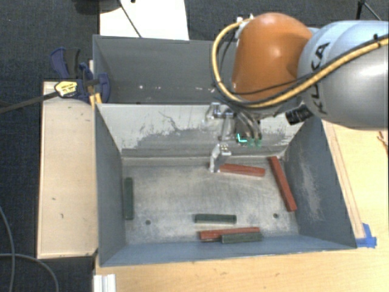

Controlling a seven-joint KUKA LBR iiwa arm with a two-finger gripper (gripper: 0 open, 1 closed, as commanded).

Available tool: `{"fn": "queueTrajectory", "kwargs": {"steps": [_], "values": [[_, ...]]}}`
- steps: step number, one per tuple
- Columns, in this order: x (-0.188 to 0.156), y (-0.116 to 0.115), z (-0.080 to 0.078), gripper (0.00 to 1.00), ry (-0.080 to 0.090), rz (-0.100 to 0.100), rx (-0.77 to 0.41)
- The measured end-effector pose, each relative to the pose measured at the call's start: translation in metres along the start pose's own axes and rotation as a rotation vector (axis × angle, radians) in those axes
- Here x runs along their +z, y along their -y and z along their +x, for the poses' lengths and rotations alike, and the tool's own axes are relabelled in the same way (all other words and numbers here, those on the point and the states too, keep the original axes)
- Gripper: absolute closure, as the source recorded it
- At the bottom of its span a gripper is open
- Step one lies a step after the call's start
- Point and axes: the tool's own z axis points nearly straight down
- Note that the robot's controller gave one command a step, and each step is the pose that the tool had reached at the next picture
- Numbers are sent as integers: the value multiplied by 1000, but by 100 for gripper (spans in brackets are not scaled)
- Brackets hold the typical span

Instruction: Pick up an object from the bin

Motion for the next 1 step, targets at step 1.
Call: {"fn": "queueTrajectory", "kwargs": {"steps": [1], "values": [[-4,1,-2,0,8,-1,2]]}}
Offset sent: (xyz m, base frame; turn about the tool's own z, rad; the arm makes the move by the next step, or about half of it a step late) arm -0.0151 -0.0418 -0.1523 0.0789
